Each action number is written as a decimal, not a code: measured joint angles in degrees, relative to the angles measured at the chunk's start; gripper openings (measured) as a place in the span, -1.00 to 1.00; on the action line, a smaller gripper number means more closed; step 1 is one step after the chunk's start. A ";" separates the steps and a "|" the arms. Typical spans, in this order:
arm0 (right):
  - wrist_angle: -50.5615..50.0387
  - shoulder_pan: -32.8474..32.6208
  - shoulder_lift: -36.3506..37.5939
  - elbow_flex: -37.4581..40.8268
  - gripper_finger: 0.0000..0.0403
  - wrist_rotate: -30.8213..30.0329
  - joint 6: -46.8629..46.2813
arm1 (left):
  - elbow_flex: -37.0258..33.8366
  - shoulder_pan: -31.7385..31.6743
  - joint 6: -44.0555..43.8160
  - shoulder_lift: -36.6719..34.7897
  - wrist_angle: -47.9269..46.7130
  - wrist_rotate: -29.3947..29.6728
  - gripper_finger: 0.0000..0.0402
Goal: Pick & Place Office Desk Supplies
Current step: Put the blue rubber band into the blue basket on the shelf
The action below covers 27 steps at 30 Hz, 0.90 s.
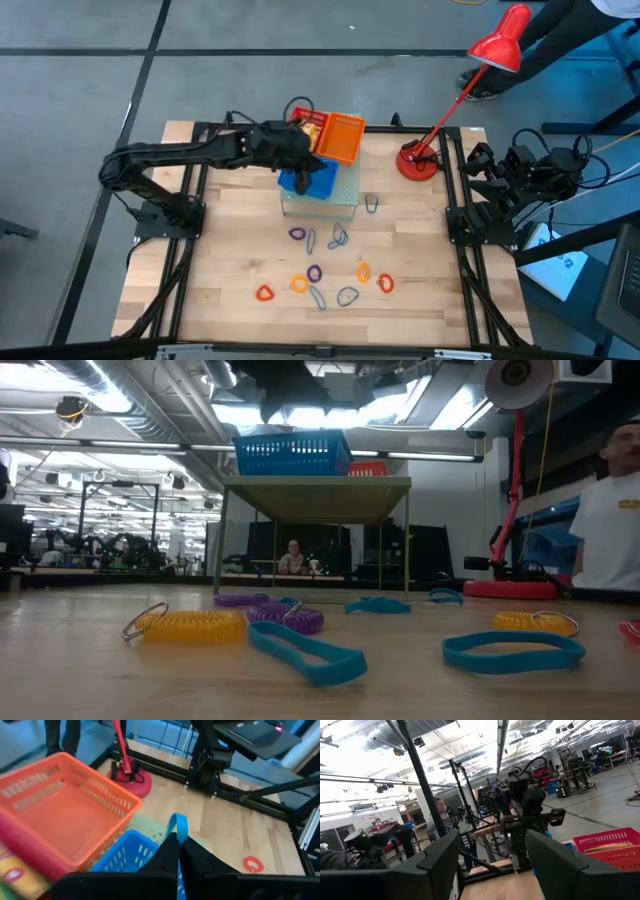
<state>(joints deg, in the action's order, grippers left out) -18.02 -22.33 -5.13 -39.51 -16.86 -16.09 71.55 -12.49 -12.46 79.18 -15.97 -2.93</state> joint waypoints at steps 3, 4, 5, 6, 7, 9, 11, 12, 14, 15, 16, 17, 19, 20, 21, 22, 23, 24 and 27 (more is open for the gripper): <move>-0.03 0.00 0.00 0.01 0.15 0.00 0.03 | -3.65 0.00 -0.40 -3.03 1.58 0.38 -0.99; -0.03 0.00 0.00 0.01 0.15 0.00 0.04 | -5.28 0.00 -0.52 -3.89 2.09 0.38 -0.99; -0.06 -0.02 0.00 0.02 0.15 0.00 0.04 | -7.08 0.00 -0.95 -4.65 2.99 0.41 -0.99; -0.03 -0.01 0.00 0.01 0.15 0.00 0.08 | -8.79 0.00 -1.78 -5.22 4.39 0.40 -0.99; -0.04 0.00 0.01 0.01 0.15 -0.02 0.21 | -10.50 0.00 -2.55 -5.67 6.35 0.39 -0.99; -0.04 0.00 0.00 0.02 0.15 -0.03 0.24 | -13.51 0.00 -3.89 -6.15 9.77 0.34 -0.99; -0.04 0.00 0.00 0.01 0.15 -0.05 0.25 | -15.40 0.00 -4.73 -6.09 12.96 0.39 -0.99; -0.04 -0.02 0.00 0.00 0.15 -0.05 0.24 | -16.00 -0.04 -4.86 -6.08 14.24 0.55 -0.99; -0.03 -0.02 0.01 0.02 0.15 -0.07 0.19 | -16.19 -0.48 -4.90 -6.11 16.01 1.10 -0.99; -0.03 -0.02 0.00 0.02 0.15 -0.07 0.19 | -16.16 -0.80 -4.90 -6.15 16.78 1.25 -0.99; -0.01 -0.01 0.00 0.00 0.15 -0.10 0.18 | -16.16 -1.10 -4.90 -6.18 17.33 1.34 -0.99; -0.02 0.00 0.00 0.01 0.15 -0.19 0.00 | -16.16 -1.31 -4.95 -6.18 17.62 1.32 -0.99; 0.00 -0.01 0.00 0.01 0.15 -0.24 -0.11 | -16.16 -1.71 -4.99 -6.14 17.29 0.97 -0.99; -0.02 -0.01 0.00 0.00 0.15 -0.24 -0.18 | -16.16 -1.73 -4.99 -6.14 16.90 0.88 -0.98; -0.02 -0.02 0.00 0.00 0.15 -0.24 -0.18 | -16.16 -1.70 -4.99 -6.14 16.40 0.54 -0.96; -0.02 -0.01 0.00 0.02 0.15 -0.24 -0.20 | -16.16 -1.68 -5.04 -6.14 15.91 0.18 -0.93; -0.02 -0.01 0.00 0.02 0.15 -0.24 -0.20 | -16.16 -1.66 -5.44 -6.14 15.49 -0.24 -0.89; -0.02 -0.02 0.00 0.02 0.15 -0.24 -0.20 | -16.16 -1.64 -6.05 -6.14 15.21 -0.82 -0.84; -0.02 -0.02 0.00 0.02 0.15 -0.24 -0.16 | -16.16 -1.63 -7.45 -6.14 14.47 -1.80 -0.68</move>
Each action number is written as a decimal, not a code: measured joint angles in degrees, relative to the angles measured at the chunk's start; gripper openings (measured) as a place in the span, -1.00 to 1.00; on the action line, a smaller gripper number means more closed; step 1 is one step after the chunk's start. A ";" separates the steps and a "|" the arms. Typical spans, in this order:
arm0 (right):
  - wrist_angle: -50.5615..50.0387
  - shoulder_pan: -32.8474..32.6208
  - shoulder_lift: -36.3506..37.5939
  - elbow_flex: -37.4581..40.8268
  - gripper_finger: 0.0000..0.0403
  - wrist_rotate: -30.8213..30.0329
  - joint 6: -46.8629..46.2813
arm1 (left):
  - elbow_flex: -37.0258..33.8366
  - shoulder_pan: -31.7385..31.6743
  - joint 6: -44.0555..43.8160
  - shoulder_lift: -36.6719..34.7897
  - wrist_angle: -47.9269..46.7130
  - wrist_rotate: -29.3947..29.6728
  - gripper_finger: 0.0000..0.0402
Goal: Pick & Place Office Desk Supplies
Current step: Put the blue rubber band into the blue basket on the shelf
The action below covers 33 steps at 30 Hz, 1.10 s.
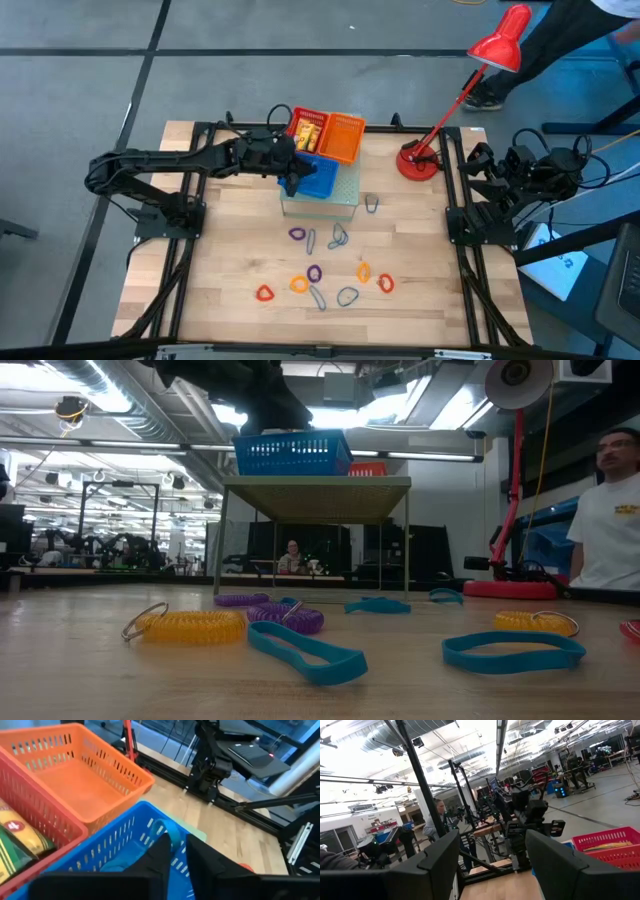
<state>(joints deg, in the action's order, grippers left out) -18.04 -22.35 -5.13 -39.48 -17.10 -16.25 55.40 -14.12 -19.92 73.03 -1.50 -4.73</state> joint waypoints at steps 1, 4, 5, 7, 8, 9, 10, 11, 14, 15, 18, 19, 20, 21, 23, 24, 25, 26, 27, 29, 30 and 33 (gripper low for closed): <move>0.00 0.00 0.00 -0.02 0.15 0.00 0.04 | 0.00 0.13 -0.05 0.00 -0.20 0.06 -0.63; 0.00 0.00 0.00 -0.02 0.15 0.00 0.15 | 0.00 0.19 0.00 0.00 0.07 0.68 -0.48; 0.00 0.01 0.00 -0.01 0.15 0.00 0.15 | 0.00 0.19 -0.07 0.00 0.11 0.68 -0.43; 0.00 0.00 0.00 0.00 0.15 0.02 0.15 | 0.00 0.19 -0.61 0.00 0.11 0.68 -0.36; 0.00 0.02 0.02 -0.02 0.15 0.02 0.15 | 0.00 0.18 -1.18 0.00 0.12 0.55 -0.32; 0.00 0.00 0.00 -0.02 0.15 0.02 0.15 | 0.00 0.14 -1.70 0.00 0.25 0.12 -0.29; -0.02 0.01 0.01 -0.02 0.15 0.02 0.17 | 0.00 0.14 -2.06 0.00 0.44 -0.36 -0.26; 0.00 0.02 0.00 -0.01 0.15 0.02 0.24 | 0.00 0.14 -2.41 -0.03 0.44 -0.89 -0.24; -0.01 0.00 0.00 -0.02 0.15 0.02 0.77 | 0.00 0.15 -2.45 -0.21 0.42 -1.52 -0.19; 0.00 0.02 0.00 -0.02 0.15 0.01 1.16 | 0.00 0.19 -2.62 -0.22 0.42 -1.78 -0.18; 0.00 0.02 0.00 -0.02 0.15 0.07 2.40 | 0.00 0.19 -4.07 -0.23 0.42 -2.80 -0.17; 0.00 0.01 0.00 -0.01 0.15 0.20 1.98 | 0.00 0.19 -4.63 -0.49 0.41 -3.09 -0.17; 0.00 0.02 0.00 -0.02 0.15 0.22 1.34 | 0.00 0.19 -4.99 -0.89 0.39 -3.47 -0.18; 0.00 0.02 0.00 -0.02 0.15 0.24 0.47 | 0.02 0.41 -4.99 -1.43 0.45 -3.81 -0.18; 0.03 0.01 0.00 0.00 0.15 0.21 -1.12 | 0.66 1.21 -4.24 -2.62 0.35 -3.79 -0.20; 0.14 0.02 0.02 -0.02 0.15 0.19 -1.87 | 1.24 1.70 -3.42 -3.24 0.35 -3.72 -0.21; 0.50 0.02 0.00 0.00 0.15 0.17 -2.94 | 2.04 2.31 -2.57 -3.77 0.30 -3.56 -0.22; 0.77 0.02 0.00 0.00 0.15 0.15 -4.08 | 3.04 2.94 -1.99 -4.25 0.49 -3.19 -0.23; 0.99 0.02 0.00 0.00 0.15 0.13 -5.48 | 4.06 3.45 -1.79 -4.64 0.54 -2.74 -0.24; 2.35 0.02 0.00 0.00 0.15 0.13 -9.60 | 6.31 4.31 -1.71 -5.25 0.42 -2.26 -0.25; 3.41 0.02 0.00 0.00 0.15 0.01 -12.11 | 7.51 4.87 -1.73 -5.44 0.49 -1.60 -0.25; 6.98 0.02 0.00 0.00 0.15 -0.02 -17.46 | 10.93 7.29 -0.64 -5.50 0.03 1.32 -0.25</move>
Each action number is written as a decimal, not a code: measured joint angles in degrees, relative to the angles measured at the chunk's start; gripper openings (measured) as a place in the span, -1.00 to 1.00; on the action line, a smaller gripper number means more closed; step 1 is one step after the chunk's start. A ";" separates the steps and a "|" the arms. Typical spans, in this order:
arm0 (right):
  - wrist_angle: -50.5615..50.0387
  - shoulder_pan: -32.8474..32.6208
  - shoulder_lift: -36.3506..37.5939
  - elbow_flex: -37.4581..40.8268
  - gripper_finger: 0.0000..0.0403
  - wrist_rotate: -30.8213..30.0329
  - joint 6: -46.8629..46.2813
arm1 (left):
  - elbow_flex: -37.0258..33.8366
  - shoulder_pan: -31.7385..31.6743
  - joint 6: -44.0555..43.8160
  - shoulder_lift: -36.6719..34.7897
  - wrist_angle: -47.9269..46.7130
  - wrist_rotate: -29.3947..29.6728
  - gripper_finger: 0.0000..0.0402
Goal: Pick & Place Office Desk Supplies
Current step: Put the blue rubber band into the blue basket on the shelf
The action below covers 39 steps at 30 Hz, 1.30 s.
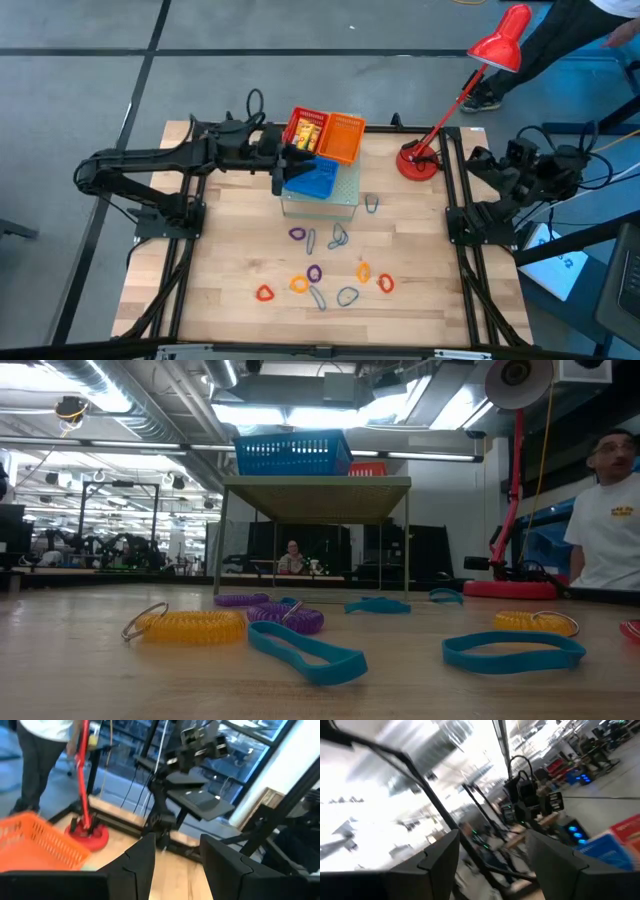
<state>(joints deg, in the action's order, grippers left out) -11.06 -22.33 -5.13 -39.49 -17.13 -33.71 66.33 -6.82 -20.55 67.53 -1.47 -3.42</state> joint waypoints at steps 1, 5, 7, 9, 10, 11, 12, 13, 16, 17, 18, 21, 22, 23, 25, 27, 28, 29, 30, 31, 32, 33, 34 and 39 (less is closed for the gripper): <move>1.22 -0.02 0.00 0.00 0.15 -0.02 -0.78 | 1.12 0.95 0.60 0.03 -0.62 0.83 -0.25; 2.42 0.00 0.01 -0.02 0.15 -0.03 0.67 | 4.86 5.39 2.59 0.35 -2.96 5.08 -0.27; 2.48 0.00 -0.28 -0.02 0.15 -0.82 1.55 | 6.10 8.16 3.60 0.38 -4.92 8.10 -0.28; 2.28 0.00 -1.07 -0.02 0.15 -1.47 1.87 | 7.54 11.16 4.06 0.39 -7.64 11.69 -0.29; 2.21 -0.01 -1.50 -0.02 0.15 -1.46 2.00 | 8.34 12.74 4.03 0.38 -9.73 13.31 -0.30; 2.20 -0.01 -1.94 -0.02 0.15 -1.45 2.01 | 9.12 14.46 3.67 0.37 -12.03 15.00 -0.31; 2.27 0.00 -2.40 -0.02 0.15 -1.44 2.02 | 9.73 16.20 2.93 0.40 -14.72 16.50 -0.31; 2.44 0.00 -2.85 -0.02 0.15 -1.46 2.02 | 10.30 17.99 1.87 0.77 -17.51 17.84 -0.32; 2.96 -0.02 -3.98 -0.01 0.15 -3.49 1.22 | 11.81 23.52 -2.47 2.85 -23.55 21.25 -0.32; 3.01 -0.01 -4.30 -0.02 0.15 -5.31 0.74 | 12.14 25.33 -3.75 3.86 -24.60 22.25 -0.32; 3.17 0.00 -4.77 -0.02 0.15 -7.53 0.43 | 12.38 26.94 -4.74 5.01 -24.65 22.95 -0.32; 5.99 0.00 -6.76 0.00 0.15 -7.92 -0.36 | 12.92 30.69 -6.70 8.69 -24.71 24.51 -0.32; 7.85 -0.02 -7.48 0.00 0.15 -6.14 0.08 | 13.34 31.56 -7.10 10.07 -25.66 24.85 -0.32; 10.11 -0.01 -8.39 -0.01 0.15 -4.78 1.13 | 13.86 32.28 -7.48 11.58 -27.17 25.19 -0.32; 14.04 -0.02 -10.45 -0.06 0.15 -3.99 2.88 | 15.56 33.31 -8.42 14.67 -32.49 25.53 -0.32; 16.90 -0.02 -12.17 -0.04 0.15 -4.70 4.75 | 18.04 33.89 -8.71 18.46 -37.04 24.04 -0.32; 17.99 -0.01 -12.84 -0.04 0.15 -5.44 5.54 | 19.41 34.09 -8.22 20.37 -38.56 22.82 -0.32; 18.46 0.00 -13.39 -0.04 0.15 -5.97 5.77 | 20.72 34.22 -7.36 22.31 -39.83 21.24 -0.32; 18.45 0.00 -13.87 -0.04 0.15 -6.20 5.80 | 22.06 34.29 -6.22 24.36 -40.59 19.70 -0.32; 18.25 -0.02 -14.30 -0.04 0.15 -6.66 5.74 | 23.34 34.27 -5.06 26.29 -40.91 18.38 -0.32; 18.22 -0.02 -14.76 -0.02 0.15 -7.48 5.73 | 24.34 34.27 -3.86 28.06 -41.36 17.49 -0.32; 18.41 -0.02 -15.34 -0.02 0.15 -8.69 5.71 | 25.17 34.27 -2.58 29.82 -42.19 16.99 -0.32; 18.46 0.00 -15.96 -0.04 0.15 -9.68 5.43 | 25.76 34.17 -1.06 31.35 -42.56 16.60 -0.32; 18.32 -0.01 -18.20 0.00 0.15 -10.80 1.89 | 27.50 33.65 5.36 38.63 -41.51 12.77 -0.32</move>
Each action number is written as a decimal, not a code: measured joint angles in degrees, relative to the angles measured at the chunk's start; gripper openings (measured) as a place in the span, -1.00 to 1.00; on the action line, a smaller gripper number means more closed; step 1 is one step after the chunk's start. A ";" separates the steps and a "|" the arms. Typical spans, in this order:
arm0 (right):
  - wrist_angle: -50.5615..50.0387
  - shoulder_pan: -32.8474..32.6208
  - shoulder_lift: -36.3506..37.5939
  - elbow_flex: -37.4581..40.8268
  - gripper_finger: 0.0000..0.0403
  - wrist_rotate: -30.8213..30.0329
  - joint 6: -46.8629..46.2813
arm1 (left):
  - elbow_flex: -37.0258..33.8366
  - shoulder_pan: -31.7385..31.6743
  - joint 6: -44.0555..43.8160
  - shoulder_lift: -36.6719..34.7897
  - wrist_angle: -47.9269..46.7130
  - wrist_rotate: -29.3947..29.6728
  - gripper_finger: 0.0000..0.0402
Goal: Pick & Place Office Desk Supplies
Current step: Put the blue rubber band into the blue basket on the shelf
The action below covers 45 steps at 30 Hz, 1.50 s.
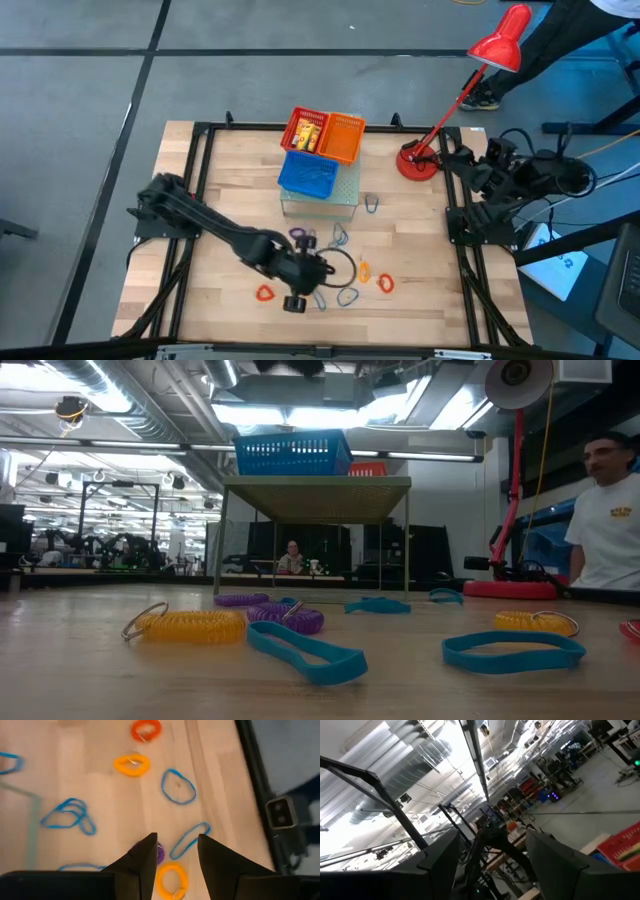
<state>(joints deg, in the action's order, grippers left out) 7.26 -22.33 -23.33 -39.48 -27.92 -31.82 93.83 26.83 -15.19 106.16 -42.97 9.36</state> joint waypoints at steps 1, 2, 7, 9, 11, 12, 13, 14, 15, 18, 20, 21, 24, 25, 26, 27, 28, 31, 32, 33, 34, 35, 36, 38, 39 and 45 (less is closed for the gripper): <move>-0.01 -0.01 -0.44 0.00 0.15 0.00 -0.15 | 0.48 0.00 1.24 1.53 -0.05 -0.35 -0.32; 0.01 -0.01 -0.84 0.00 0.15 0.00 -0.19 | 0.98 0.04 2.61 3.19 -0.05 -0.69 -0.32; 0.00 -0.01 -2.04 0.00 0.15 0.43 -0.80 | 3.00 1.43 8.49 10.13 1.34 -4.92 -0.32; -0.02 0.00 -2.29 0.00 0.15 1.77 -1.76 | 3.00 2.01 9.70 11.89 2.47 -7.15 -0.32; 0.01 -0.01 -2.53 0.00 0.15 3.41 -2.14 | 3.02 2.36 10.36 13.26 2.76 -7.69 -0.32; 0.01 -0.01 -2.71 0.00 0.15 3.93 -2.21 | 3.02 2.53 10.86 13.76 2.41 -7.84 -0.32; 0.01 -0.01 -2.93 0.00 0.15 4.42 -2.26 | 3.02 2.66 11.35 14.22 2.37 -7.68 -0.32; -0.01 -0.01 -3.10 0.00 0.15 4.86 -2.27 | 3.02 2.67 11.69 14.64 2.50 -7.59 -0.32; -0.01 -0.01 -3.27 0.00 0.15 4.92 -2.25 | 3.02 2.67 12.00 14.97 2.31 -7.13 -0.32; -0.01 -0.01 -3.72 0.00 0.15 4.98 -1.81 | 3.02 2.18 12.21 15.84 2.01 -6.05 -0.32; -0.04 -0.01 -4.01 0.00 0.15 4.99 -1.32 | 3.02 1.60 13.01 15.92 1.87 -6.29 -0.32; -0.04 -0.01 -4.09 0.00 0.15 4.98 -1.10 | 3.02 1.43 13.79 15.89 1.85 -6.23 -0.32; -0.04 -0.01 -4.13 0.00 0.15 5.01 -0.74 | 3.02 0.71 17.14 15.79 0.56 -6.22 -0.32; -0.04 -0.01 -4.17 0.00 0.15 5.01 -0.74 | 3.02 0.43 18.14 15.80 0.23 -6.44 -0.32; -0.05 -0.01 -4.21 0.00 0.15 5.01 -0.74 | 3.02 0.16 18.91 15.99 0.15 -7.01 -0.32; -0.06 -0.01 -4.22 0.00 0.15 5.01 -0.74 | 3.02 -0.18 19.30 16.14 0.28 -8.07 -0.32; -0.06 -0.01 -4.21 0.00 0.15 5.01 -0.74 | 3.02 -0.46 19.44 16.37 0.33 -9.37 -0.32; -0.06 -0.01 -4.22 0.00 0.15 5.01 -0.74 | 3.02 -0.87 19.52 17.09 0.33 -11.75 -0.32; -0.08 -0.01 -4.20 0.00 0.15 5.01 -0.72 | 3.02 -0.87 19.90 17.29 0.46 -11.65 -0.32; -0.08 -0.01 -4.20 0.00 0.15 5.01 -0.72 | 3.02 -0.87 20.41 17.38 0.54 -11.56 -0.32; -0.10 -0.01 -4.20 0.00 0.15 5.03 -0.72 | 3.02 -0.85 20.87 17.40 0.52 -11.43 -0.32; -0.18 -0.01 -4.20 0.00 0.15 5.03 -0.58 | 3.02 -0.78 21.19 17.41 0.54 -11.34 -0.32; -0.23 -0.01 -4.20 0.00 0.15 5.01 -0.36 | 3.02 -0.72 21.40 17.57 0.71 -11.23 -0.32; -0.23 -0.01 -4.20 0.00 0.15 5.03 0.20 | 3.02 -0.69 21.62 17.82 0.57 -10.78 -0.32; -0.23 -0.01 -4.20 0.00 0.15 5.03 0.59 | 3.00 -0.68 21.64 17.91 0.48 -10.86 -0.32; -0.25 -0.01 -4.20 0.00 0.15 5.03 1.02 | 2.89 -0.68 21.57 17.91 1.00 -10.60 -0.32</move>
<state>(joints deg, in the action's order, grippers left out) 7.01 -22.35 -27.53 -39.48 -22.90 -30.79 96.73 26.15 6.38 124.07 -41.97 -1.24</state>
